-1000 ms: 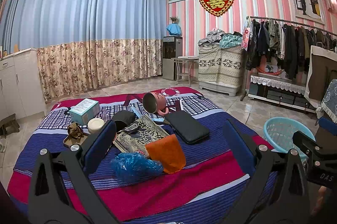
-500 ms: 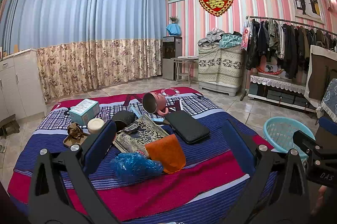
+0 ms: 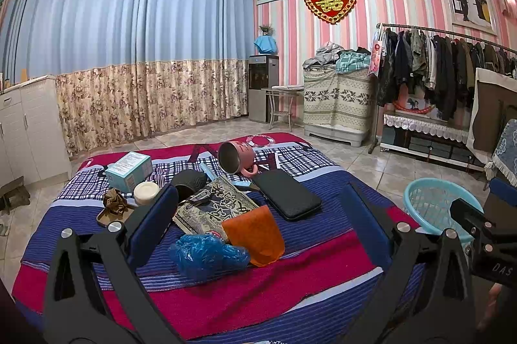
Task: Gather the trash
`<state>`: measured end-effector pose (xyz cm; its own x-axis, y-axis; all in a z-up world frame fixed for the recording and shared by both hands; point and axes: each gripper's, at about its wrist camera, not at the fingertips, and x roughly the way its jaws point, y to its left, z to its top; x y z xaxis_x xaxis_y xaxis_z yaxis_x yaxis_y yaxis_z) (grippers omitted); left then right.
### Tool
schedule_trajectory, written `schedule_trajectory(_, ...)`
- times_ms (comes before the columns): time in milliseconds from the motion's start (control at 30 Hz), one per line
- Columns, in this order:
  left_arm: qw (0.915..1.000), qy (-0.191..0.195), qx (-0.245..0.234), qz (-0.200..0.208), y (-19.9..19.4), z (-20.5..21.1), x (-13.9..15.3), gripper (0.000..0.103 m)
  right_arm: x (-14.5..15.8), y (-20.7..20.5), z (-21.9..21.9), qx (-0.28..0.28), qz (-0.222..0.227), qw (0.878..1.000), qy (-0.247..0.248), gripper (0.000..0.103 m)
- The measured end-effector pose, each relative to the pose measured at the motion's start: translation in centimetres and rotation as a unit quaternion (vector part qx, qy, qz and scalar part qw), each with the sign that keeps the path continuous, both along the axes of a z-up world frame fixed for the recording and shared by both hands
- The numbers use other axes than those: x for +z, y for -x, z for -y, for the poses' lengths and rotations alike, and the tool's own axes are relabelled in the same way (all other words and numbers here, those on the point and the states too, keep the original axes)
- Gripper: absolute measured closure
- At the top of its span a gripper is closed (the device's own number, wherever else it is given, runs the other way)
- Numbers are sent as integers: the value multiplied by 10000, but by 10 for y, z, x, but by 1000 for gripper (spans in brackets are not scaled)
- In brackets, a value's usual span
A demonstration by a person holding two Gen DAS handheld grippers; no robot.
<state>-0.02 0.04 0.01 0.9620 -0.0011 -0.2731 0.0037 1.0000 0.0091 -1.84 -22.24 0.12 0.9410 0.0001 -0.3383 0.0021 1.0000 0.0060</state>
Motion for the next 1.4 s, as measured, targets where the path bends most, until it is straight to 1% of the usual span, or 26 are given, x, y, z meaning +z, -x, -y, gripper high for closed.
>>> schedule_trajectory(1167, 10000, -3, 1, -11, 0, 0, 0, 5, 1, 0, 8, -61, 33, 10000, 26, 4)
schedule_trajectory(1267, 10000, 3, 0, -12, 0, 0, 0, 5, 5, -1, 24, -79, 37, 10000, 21, 4)
schedule_trajectory(1300, 10000, 9, -1, -13, 0, 0, 0, 5, 11, 16, 28, -85, 28, 10000, 29, 4)
schedule_trajectory(1400, 10000, 5, -4, -24, 0, 0, 0, 5, 15, 18, 33, -114, 37, 9999, 51, 4)
